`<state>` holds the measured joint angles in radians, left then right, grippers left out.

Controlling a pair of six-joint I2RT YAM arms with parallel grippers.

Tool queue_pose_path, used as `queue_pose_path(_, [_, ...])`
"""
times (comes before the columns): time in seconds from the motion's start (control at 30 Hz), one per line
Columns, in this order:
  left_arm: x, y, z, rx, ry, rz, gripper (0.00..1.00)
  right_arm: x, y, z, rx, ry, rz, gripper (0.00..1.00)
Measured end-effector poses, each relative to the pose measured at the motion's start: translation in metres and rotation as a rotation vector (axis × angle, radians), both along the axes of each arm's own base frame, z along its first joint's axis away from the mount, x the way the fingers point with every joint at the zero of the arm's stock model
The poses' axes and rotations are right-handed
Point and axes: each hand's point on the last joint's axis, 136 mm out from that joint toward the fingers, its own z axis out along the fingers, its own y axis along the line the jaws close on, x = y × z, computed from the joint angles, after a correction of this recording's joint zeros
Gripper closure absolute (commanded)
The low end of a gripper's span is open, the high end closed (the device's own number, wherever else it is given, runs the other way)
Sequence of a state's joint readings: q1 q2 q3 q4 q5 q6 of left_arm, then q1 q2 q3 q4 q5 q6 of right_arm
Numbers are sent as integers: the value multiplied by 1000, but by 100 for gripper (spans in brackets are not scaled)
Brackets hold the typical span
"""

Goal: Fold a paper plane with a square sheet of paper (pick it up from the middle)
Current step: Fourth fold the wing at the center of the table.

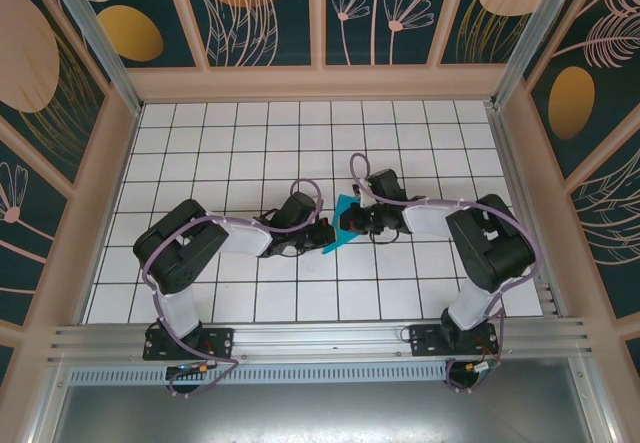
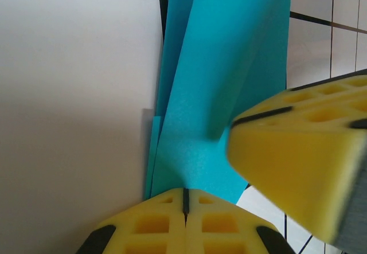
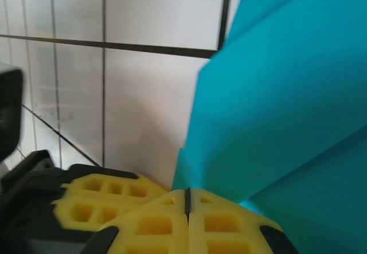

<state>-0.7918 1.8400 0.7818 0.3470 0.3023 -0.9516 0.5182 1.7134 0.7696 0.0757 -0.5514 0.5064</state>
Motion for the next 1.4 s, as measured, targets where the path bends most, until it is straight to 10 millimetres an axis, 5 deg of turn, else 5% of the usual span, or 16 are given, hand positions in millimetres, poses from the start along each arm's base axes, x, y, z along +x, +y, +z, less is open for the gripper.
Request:
queue_pose_path(0.3, [0, 0, 0, 2, 2, 0, 100, 7, -4, -14, -28, 14, 3, 100])
queue_pose_path(0.63, [-4, 4, -1, -3, -2, 0, 100, 77, -68, -12, -38, -17, -219, 100])
queue_pose_path(0.8, [-4, 4, 0, -3, -2, 0, 100, 88, -82, 2, -29, -63, -265, 100])
queue_pose_path(0.93, [-4, 5, 0, -3, -2, 0, 100, 78, -72, 30, 11, -125, -232, 100])
queue_pose_path(1.07, [-4, 5, 0, -2, -2, 0, 100, 53, -36, 40, 42, -146, -123, 100])
queue_pose_path(1.2, [-4, 5, 0, -2, -1, 0, 100, 28, -5, 28, 52, -108, -20, 100])
queue_pose_path(1.4, [-5, 5, 0, -2, -1, 0, 100, 30, -4, -7, 9, -29, -3, 100])
